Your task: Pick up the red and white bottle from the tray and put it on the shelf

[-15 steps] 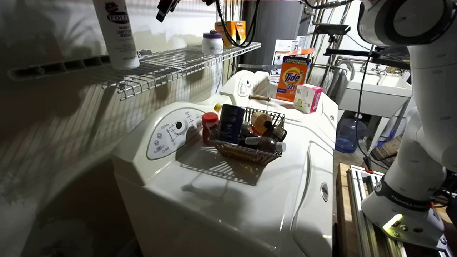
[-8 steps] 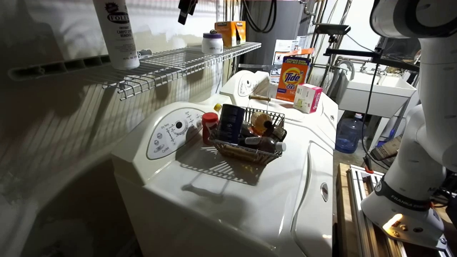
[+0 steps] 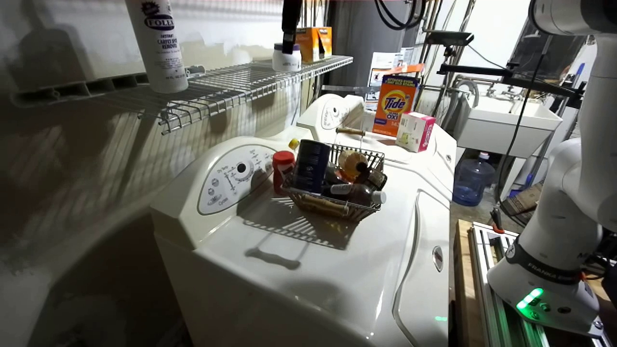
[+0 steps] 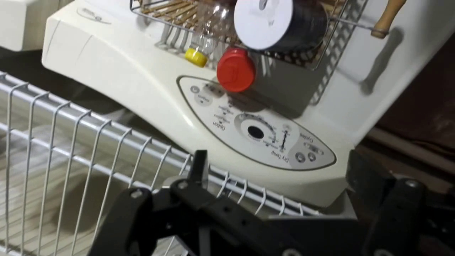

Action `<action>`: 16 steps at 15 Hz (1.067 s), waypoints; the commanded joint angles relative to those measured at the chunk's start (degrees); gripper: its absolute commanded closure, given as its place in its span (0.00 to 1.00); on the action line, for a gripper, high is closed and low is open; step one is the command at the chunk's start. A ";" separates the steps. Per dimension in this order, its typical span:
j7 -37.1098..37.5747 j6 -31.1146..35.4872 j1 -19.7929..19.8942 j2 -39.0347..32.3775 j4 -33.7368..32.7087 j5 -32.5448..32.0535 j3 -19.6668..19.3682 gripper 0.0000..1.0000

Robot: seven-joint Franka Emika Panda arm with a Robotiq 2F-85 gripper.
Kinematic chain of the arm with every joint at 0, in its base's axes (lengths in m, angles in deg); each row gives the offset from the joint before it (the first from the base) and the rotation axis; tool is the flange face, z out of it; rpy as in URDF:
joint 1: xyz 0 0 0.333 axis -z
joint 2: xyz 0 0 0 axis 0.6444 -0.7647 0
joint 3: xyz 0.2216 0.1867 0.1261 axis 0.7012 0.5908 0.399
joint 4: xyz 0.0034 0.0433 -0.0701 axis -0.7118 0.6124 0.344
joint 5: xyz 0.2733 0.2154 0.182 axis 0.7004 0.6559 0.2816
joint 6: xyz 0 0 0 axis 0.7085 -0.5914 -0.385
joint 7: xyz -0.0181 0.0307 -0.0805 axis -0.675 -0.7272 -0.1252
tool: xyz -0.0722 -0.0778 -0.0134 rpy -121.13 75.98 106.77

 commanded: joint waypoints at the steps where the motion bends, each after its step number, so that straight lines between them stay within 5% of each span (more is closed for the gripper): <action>1: -1.39 0.02 0.60 2.47 7.81 1.56 0.18 0.00; 7: -2.83 9.00 0.36 1.14 15.94 0.64 0.17 0.00; 16: -0.96 12.12 -1.24 -4.64 13.66 0.33 -1.62 0.00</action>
